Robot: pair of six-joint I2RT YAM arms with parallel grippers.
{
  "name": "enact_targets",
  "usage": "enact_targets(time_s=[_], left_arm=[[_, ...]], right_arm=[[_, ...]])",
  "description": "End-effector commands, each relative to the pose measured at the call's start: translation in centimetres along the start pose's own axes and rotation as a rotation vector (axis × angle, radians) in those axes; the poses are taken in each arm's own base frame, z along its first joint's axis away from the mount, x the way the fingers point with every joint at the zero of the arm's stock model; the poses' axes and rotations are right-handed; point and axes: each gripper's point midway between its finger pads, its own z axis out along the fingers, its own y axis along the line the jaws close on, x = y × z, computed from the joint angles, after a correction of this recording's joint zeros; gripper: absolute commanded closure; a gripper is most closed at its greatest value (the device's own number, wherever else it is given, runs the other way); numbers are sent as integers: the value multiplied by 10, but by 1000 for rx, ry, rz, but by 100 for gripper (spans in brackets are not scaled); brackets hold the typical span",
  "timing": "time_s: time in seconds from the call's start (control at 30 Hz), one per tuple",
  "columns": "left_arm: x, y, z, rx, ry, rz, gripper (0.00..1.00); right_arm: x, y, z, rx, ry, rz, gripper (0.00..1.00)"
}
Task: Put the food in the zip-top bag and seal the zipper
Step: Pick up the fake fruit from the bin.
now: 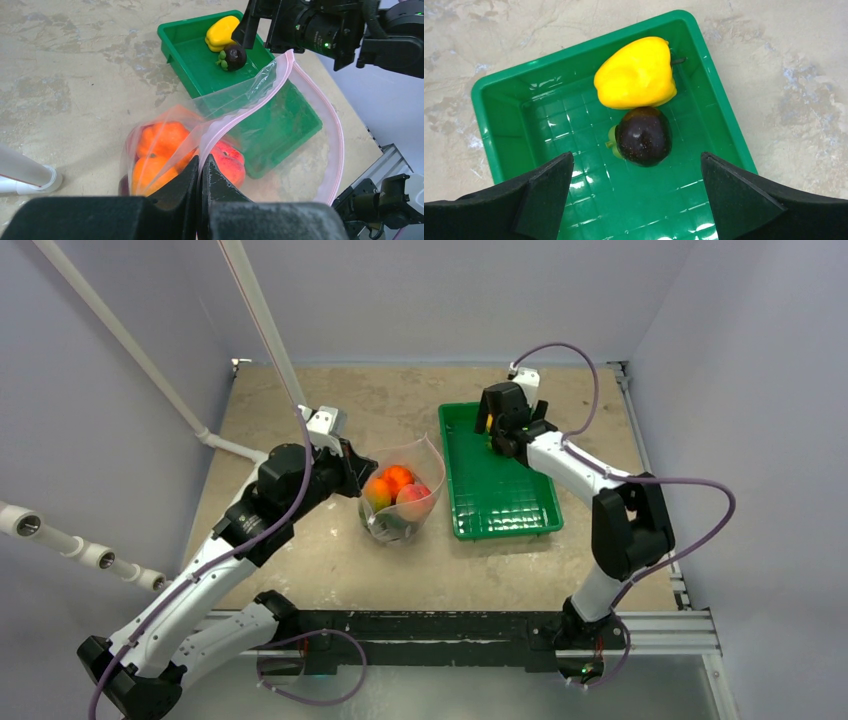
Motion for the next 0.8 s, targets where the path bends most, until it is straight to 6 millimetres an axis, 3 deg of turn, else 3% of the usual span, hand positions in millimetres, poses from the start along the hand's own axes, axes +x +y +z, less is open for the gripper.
enact_targets(time_s=[0.0, 0.53, 0.77], left_arm=[[-9, 1, -3, -6, -34, 25, 100], [-9, 3, -3, -13, -35, 31, 100], [-8, 3, -2, -15, -29, 33, 100]], right_arm=[[-8, 5, 17, -18, -29, 12, 1], [14, 3, 65, 21, 22, -36, 2], [22, 0, 78, 35, 35, -40, 9]])
